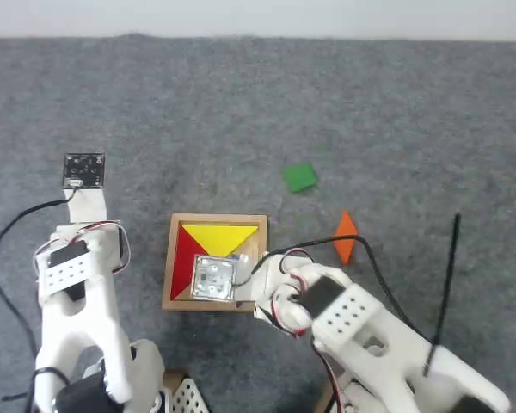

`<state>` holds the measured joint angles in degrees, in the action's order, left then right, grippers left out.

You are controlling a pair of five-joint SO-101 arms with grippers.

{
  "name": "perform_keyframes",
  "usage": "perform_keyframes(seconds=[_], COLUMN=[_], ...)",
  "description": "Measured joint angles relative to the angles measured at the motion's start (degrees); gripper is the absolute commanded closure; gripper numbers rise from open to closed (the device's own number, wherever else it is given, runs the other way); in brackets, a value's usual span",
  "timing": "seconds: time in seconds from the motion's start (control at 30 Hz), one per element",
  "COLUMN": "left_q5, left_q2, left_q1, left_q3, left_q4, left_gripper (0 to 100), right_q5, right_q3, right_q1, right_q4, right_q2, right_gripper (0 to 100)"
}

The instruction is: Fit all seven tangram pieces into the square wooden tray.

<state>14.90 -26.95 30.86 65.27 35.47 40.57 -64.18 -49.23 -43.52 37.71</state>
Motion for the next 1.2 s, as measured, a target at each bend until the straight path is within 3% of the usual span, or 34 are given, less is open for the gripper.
perform_keyframes(seconds=[0.17,0.43,0.63,1.0,1.2], left_q5=[0.0,0.0,0.0,0.0,0.0], left_q2=[0.0,0.0,0.0,0.0,0.0], left_q1=[0.0,0.0,0.0,0.0,0.0], left_q3=[0.0,0.0,0.0,0.0,0.0], left_q4=[0.0,0.0,0.0,0.0,0.0], left_gripper=[98,98,98,98,98], right_q5=[0.2,0.2,0.2,0.2,-3.3], right_q3=[3.7,7.9,8.3,9.1,10.5], right_q1=[0.0,-1.3,-4.0,-7.6,-7.6], right_q4=[-1.7,-1.8,-1.8,-3.5,-9.3], right_q2=[-8.4,-18.0,-18.2,-18.8,-8.7], right_gripper=[80.3,89.0,95.0,95.0,95.1])
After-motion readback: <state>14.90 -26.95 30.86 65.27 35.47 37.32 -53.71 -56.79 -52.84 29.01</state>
